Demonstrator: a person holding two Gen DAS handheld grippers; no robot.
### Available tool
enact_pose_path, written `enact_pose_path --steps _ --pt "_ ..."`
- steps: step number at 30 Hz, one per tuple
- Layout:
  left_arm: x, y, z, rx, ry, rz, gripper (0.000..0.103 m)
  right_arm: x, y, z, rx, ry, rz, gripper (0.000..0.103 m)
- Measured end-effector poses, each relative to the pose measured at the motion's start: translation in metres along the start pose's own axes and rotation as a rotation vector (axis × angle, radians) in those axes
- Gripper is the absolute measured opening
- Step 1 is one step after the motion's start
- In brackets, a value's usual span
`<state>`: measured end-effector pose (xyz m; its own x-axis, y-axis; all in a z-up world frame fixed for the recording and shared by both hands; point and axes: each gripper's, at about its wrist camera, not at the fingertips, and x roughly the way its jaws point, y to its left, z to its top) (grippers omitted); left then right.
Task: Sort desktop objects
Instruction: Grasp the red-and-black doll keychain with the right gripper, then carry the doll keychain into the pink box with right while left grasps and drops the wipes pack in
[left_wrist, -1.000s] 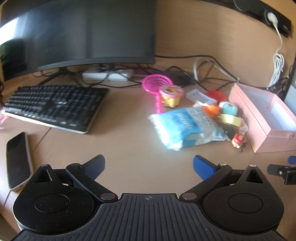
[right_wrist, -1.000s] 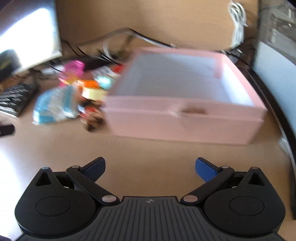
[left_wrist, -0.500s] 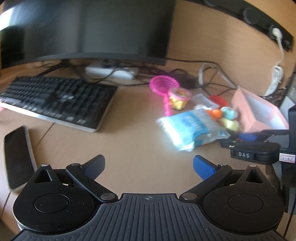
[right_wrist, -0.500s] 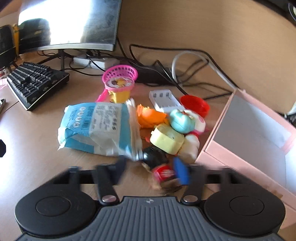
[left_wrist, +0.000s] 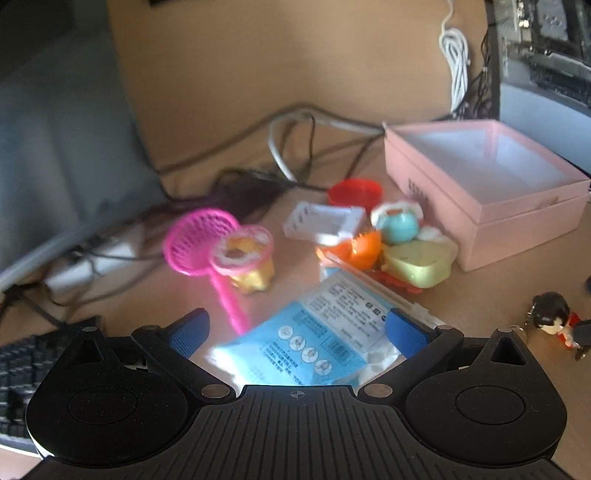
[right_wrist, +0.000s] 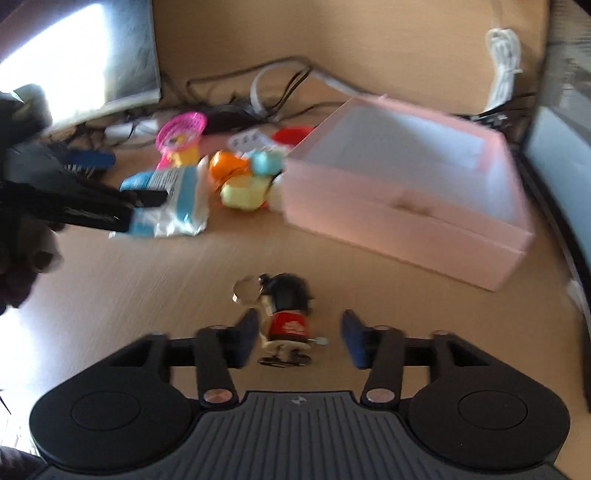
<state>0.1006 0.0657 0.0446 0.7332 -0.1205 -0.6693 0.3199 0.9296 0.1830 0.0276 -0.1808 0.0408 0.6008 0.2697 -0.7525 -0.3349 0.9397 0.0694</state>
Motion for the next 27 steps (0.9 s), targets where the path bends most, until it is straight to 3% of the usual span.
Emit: enact_pose_path --steps 3,8,10,13,14,18,21,24,25,27 --pt "0.001 -0.002 0.0 -0.077 0.069 -0.104 0.103 -0.017 -0.01 -0.002 0.013 -0.034 -0.021 0.07" --pt "-0.038 -0.024 -0.012 -0.068 0.036 -0.288 0.103 -0.024 -0.015 -0.009 -0.039 -0.039 -0.041 0.07" --pt "-0.043 -0.031 -0.008 -0.061 0.001 -0.219 0.103 -0.021 -0.011 -0.011 -0.075 -0.031 -0.039 0.07" --pt "-0.033 -0.035 -0.004 0.003 -0.039 -0.05 0.103 -0.016 -0.004 -0.008 -0.104 -0.024 -0.002 0.07" --pt "-0.025 -0.034 -0.001 0.023 -0.032 -0.032 0.103 -0.015 -0.001 -0.006 -0.115 -0.024 0.013 0.07" --pt "0.012 -0.025 0.003 0.085 0.077 -0.065 0.103 -0.011 0.007 0.0 -0.152 -0.018 0.056 0.071" --pt "0.017 -0.015 -0.001 -0.035 0.177 -0.131 0.103 -0.013 0.007 0.001 -0.156 -0.026 0.06 0.076" --pt "-0.005 -0.018 -0.012 -0.088 0.166 -0.265 0.103 -0.017 0.0 -0.002 -0.14 -0.031 0.054 0.077" --pt "-0.013 -0.023 -0.014 -0.083 0.152 -0.256 0.103 -0.016 -0.003 -0.002 -0.133 -0.026 0.051 0.077" --pt "-0.019 -0.032 -0.015 -0.08 0.123 -0.156 0.103 -0.014 -0.008 -0.003 -0.126 -0.019 0.045 0.077"
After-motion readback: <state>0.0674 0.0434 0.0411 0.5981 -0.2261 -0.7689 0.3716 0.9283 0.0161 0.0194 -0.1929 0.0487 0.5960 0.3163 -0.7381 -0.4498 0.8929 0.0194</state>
